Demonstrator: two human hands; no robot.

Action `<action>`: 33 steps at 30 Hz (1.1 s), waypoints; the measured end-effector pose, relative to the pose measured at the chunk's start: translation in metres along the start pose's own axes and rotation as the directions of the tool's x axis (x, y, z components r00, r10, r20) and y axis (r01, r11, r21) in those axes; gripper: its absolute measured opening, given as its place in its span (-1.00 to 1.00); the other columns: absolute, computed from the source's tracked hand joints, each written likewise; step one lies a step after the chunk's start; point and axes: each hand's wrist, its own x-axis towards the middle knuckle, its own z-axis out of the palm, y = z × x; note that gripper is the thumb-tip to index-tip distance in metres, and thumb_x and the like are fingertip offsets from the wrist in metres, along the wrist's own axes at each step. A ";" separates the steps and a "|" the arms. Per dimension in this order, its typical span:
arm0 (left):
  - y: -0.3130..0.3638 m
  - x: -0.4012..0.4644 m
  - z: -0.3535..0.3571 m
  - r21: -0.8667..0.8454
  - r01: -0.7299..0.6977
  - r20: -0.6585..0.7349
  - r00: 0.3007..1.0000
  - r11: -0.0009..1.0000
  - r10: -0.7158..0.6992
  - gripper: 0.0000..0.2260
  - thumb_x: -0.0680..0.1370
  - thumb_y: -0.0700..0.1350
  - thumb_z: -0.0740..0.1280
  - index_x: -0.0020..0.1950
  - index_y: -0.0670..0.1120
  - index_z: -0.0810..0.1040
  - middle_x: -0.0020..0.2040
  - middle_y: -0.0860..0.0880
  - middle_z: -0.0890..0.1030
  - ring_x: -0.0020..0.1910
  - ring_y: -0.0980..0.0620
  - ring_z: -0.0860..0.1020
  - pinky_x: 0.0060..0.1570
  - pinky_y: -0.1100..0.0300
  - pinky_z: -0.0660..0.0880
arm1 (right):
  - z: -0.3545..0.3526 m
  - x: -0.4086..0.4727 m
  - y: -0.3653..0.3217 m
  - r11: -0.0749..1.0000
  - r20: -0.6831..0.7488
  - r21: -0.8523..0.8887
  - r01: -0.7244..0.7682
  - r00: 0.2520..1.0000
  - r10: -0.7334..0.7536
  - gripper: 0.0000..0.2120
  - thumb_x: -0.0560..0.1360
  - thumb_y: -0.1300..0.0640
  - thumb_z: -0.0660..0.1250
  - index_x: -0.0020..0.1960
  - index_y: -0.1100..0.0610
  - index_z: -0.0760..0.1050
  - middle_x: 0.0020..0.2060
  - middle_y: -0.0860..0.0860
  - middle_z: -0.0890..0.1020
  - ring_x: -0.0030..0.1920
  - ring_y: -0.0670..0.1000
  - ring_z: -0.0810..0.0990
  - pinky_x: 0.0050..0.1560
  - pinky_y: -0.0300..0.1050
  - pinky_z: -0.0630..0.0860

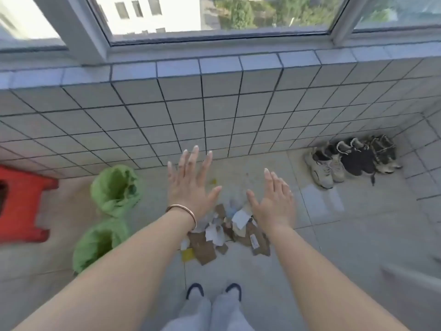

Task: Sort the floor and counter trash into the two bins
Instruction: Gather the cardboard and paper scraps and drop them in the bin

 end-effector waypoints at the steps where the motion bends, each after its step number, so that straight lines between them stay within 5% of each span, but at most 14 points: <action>1: -0.008 -0.002 0.004 0.004 0.034 0.011 0.999 0.999 -0.034 -0.29 0.53 0.29 0.06 0.51 0.14 -0.29 0.56 0.01 -0.25 0.55 -0.04 -0.24 0.49 -0.13 -0.25 | 0.009 0.002 -0.005 1.000 0.025 -0.003 0.007 1.000 -0.007 -0.34 0.57 -0.21 0.02 0.55 0.02 -0.12 0.55 -0.01 0.06 0.55 0.03 0.01 0.54 -0.01 0.00; 13: -0.089 -0.027 0.139 -0.030 0.196 0.140 0.972 0.980 -0.190 -0.30 0.55 0.25 0.07 0.51 0.12 -0.29 0.57 -0.02 -0.17 0.56 -0.06 -0.16 0.50 -0.08 -0.14 | 0.152 0.027 -0.014 0.999 0.199 -0.017 0.042 0.979 -0.037 -0.42 0.59 -0.13 0.04 0.54 0.04 0.01 0.52 -0.02 0.17 0.51 0.04 0.13 0.48 -0.04 0.14; 15: -0.105 -0.032 0.177 -0.002 0.176 0.150 0.973 0.984 -0.174 -0.28 0.53 0.22 0.14 0.53 0.11 -0.22 0.57 -0.06 -0.03 0.56 -0.09 -0.03 0.49 -0.09 -0.03 | 0.191 0.031 -0.007 1.000 0.201 -0.011 0.017 0.979 -0.014 -0.44 0.59 -0.11 0.06 0.53 0.06 0.06 0.50 -0.01 0.23 0.48 0.06 0.18 0.45 -0.04 0.17; 18: -0.131 -0.041 0.242 0.047 0.142 0.141 0.979 0.989 -0.147 -0.20 0.38 0.18 0.41 0.49 0.03 0.07 0.40 -0.17 0.41 0.34 -0.20 0.44 0.26 -0.18 0.41 | 0.256 0.035 0.005 1.000 0.243 -0.014 0.000 0.970 0.003 -0.45 0.59 -0.09 0.07 0.52 0.07 0.09 0.48 -0.01 0.26 0.47 0.06 0.19 0.44 -0.06 0.18; 21: -0.155 -0.046 0.320 0.069 0.147 0.116 0.981 0.987 -0.155 -0.17 0.24 0.14 0.53 0.41 -0.03 0.26 0.23 -0.17 0.55 0.16 -0.20 0.58 0.04 -0.15 0.56 | 0.325 0.044 0.022 1.000 0.276 -0.009 -0.008 0.961 0.010 -0.46 0.58 -0.07 0.09 0.51 0.05 0.10 0.48 -0.03 0.25 0.47 0.05 0.19 0.41 -0.04 0.22; 28: -0.186 -0.014 0.483 -0.007 0.141 0.205 0.969 0.990 -0.137 -0.21 0.27 0.10 0.52 0.41 -0.09 0.31 0.29 -0.20 0.51 0.23 -0.22 0.54 0.11 -0.18 0.53 | 0.477 0.098 0.062 0.997 0.303 -0.066 0.025 0.953 -0.004 -0.48 0.59 -0.08 0.08 0.50 0.06 0.11 0.46 -0.02 0.28 0.43 0.06 0.24 0.35 -0.06 0.26; 33: -0.200 0.039 0.569 -0.060 0.140 0.208 0.970 0.988 -0.125 -0.26 0.49 0.17 0.27 0.55 -0.02 0.01 0.54 -0.10 0.11 0.51 -0.12 0.14 0.47 0.01 0.14 | 0.559 0.148 0.074 0.995 0.274 -0.052 0.088 0.959 -0.071 -0.47 0.60 -0.06 0.07 0.51 0.07 0.09 0.44 0.01 0.29 0.43 0.08 0.24 0.32 -0.04 0.27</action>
